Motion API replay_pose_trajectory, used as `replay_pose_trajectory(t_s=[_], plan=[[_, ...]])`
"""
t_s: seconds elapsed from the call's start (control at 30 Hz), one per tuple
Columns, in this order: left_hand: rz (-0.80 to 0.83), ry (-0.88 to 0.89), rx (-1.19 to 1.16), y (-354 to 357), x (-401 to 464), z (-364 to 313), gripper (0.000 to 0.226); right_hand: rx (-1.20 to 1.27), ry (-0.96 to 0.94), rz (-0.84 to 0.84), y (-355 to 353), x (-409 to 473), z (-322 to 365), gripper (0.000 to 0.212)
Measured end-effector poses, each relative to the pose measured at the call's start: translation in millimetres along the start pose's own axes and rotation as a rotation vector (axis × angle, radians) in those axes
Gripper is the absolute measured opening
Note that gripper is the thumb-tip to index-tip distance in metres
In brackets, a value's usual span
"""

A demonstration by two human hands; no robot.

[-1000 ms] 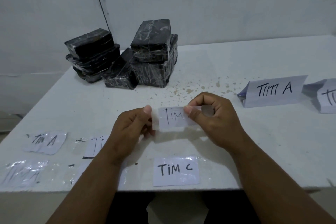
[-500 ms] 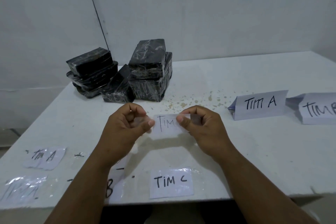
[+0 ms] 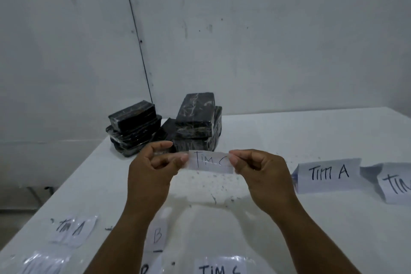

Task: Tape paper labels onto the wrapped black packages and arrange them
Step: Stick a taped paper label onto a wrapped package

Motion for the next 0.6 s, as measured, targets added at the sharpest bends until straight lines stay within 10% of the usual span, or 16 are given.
replay_pose_trajectory(t_s=[0.27, 0.6], plan=[[-0.221, -0.009, -0.253, -1.9, 39.9, -17.0, 0.03, -0.016, -0.092, -0.164, -4.8, 24.6, 35.3, 0.017], [-0.052, 0.162, 0.555, 68.6, 88.1, -34.7, 0.083, 0.083, -0.133, -0.199, 0.5, 40.3, 56.1, 0.014]])
Point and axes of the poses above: each hand's wrist, its own x-axis towards the middle knuckle, its own y-axis out of the palm, z = x × y, the point moved 8 cm from there along x, towards the middle knuckle, and after that the axes turned 7 degrees about x, right-handed, at the moved point
